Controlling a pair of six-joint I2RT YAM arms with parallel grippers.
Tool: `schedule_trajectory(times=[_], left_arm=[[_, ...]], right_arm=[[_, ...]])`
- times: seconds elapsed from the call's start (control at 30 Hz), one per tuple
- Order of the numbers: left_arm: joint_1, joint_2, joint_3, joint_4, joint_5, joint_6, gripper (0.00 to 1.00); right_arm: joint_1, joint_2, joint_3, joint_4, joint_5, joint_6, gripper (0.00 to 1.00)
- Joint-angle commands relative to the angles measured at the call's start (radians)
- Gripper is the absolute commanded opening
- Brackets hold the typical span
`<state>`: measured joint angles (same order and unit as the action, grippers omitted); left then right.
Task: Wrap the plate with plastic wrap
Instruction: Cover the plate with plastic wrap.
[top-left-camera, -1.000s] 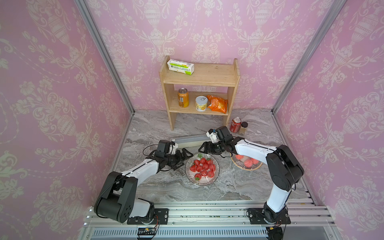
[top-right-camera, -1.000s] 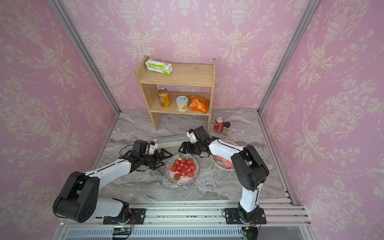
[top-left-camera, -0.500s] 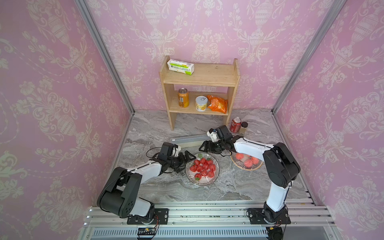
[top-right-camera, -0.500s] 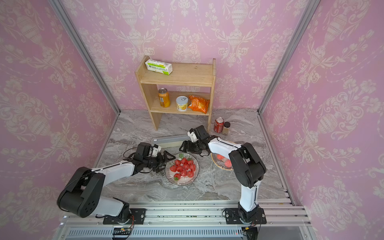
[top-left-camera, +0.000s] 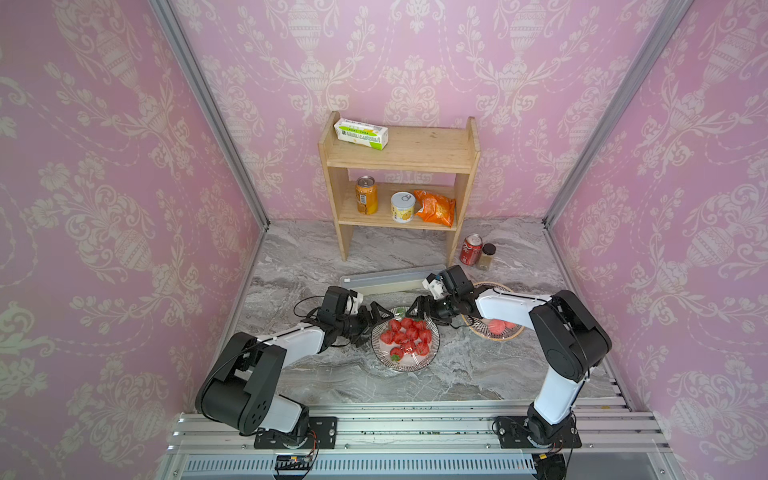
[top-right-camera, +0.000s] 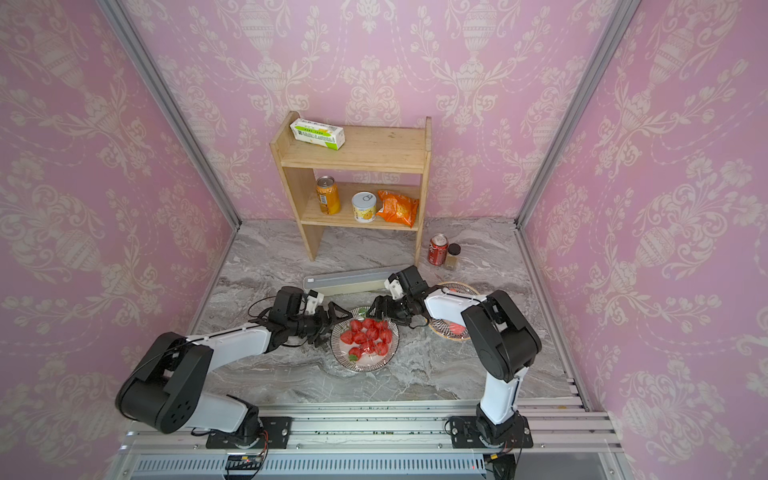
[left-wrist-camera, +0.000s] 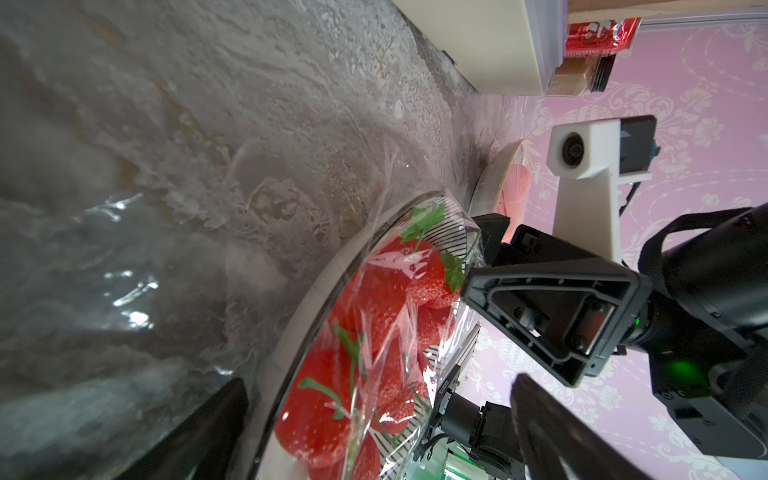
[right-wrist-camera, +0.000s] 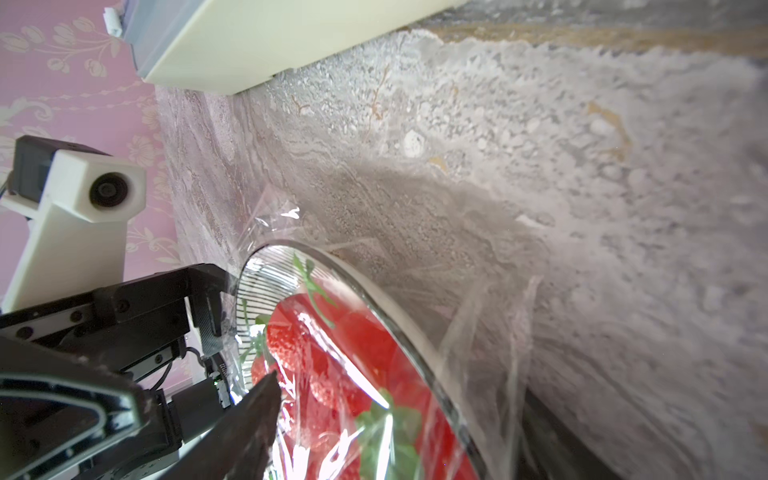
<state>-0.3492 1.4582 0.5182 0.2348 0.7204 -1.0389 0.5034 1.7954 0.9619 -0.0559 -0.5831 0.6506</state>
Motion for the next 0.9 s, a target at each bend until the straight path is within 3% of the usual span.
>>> schedule_trajectory(times=[0.0,0.13,0.27,0.4,0.57,0.7,0.87], left_arm=[[-0.013,0.023,-0.016,0.11,0.027,-0.066,0.99],[-0.02,0.042,-0.007,0.122,0.025,-0.065,0.99],[-0.021,0.048,0.003,0.1,0.023,-0.049,0.99],[-0.016,-0.001,0.088,-0.219,-0.098,0.167,0.99],[0.009,-0.01,0.196,-0.377,-0.154,0.31,0.99],[0.009,0.002,0.28,-0.4,-0.153,0.373,0.99],[0.004,0.037,0.317,-0.332,-0.095,0.366,0.99]], right_arm=[[-0.02,-0.057,-0.033,0.047,-0.038,0.048,0.84],[-0.069,-0.129,-0.042,-0.068,0.0,-0.011,0.86],[-0.09,-0.219,-0.024,-0.253,0.119,-0.13,0.86],[-0.089,-0.299,-0.063,-0.196,0.065,-0.098,0.84],[-0.072,-0.349,-0.129,-0.102,0.025,-0.023,0.83],[-0.056,-0.338,-0.173,-0.011,-0.005,0.033,0.82],[-0.035,-0.31,-0.171,0.036,-0.008,0.049,0.81]])
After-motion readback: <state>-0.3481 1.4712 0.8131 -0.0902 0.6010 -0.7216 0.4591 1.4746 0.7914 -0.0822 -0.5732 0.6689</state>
